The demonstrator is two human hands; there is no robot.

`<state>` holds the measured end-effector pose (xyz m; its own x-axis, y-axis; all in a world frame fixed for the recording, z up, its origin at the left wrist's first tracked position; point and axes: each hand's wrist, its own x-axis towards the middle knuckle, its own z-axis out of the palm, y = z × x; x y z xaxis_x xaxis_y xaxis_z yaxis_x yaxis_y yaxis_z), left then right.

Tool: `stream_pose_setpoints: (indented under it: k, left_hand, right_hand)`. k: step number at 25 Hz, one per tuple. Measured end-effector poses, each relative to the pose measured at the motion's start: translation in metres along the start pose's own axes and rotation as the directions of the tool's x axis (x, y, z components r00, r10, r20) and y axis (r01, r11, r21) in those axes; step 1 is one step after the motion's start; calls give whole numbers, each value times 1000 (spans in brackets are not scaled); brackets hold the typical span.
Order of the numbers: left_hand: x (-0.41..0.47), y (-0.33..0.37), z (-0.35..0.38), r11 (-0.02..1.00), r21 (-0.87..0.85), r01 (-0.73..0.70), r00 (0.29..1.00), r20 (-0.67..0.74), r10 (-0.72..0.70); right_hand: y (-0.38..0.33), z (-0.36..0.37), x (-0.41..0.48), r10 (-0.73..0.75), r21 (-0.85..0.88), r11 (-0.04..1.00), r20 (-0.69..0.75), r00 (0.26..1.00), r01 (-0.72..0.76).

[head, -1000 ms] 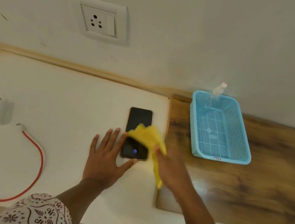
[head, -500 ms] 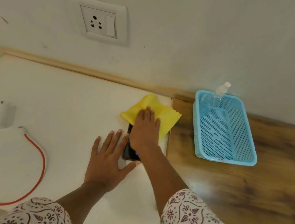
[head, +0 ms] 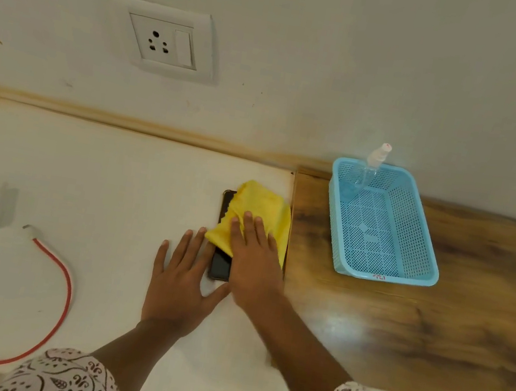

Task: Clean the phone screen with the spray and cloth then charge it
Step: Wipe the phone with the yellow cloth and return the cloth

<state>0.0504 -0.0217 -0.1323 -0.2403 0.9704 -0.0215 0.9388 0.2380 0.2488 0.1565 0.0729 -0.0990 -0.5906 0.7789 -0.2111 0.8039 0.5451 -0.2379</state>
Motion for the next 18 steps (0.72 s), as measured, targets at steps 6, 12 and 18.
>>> stream_pose_setpoints:
  k: [6, 12, 18]
  left_hand:
    - [-1, 0, -2, 999, -40, -26, 999, -20, 25]
    - [0, 3, -4, 1000, -13, -10, 1000, 6, 11]
    - [-1, 1, -5, 999, 12, -38, 998, 46, 37]
  right_hand:
    - [-7, 10, -30, -49, 30, 998, 11, 999, 48]
    - [-32, 21, -61, 30, 91, 995, -45, 999, -26]
    - [-15, 7, -85, -49, 122, 991, -45, 998, 54]
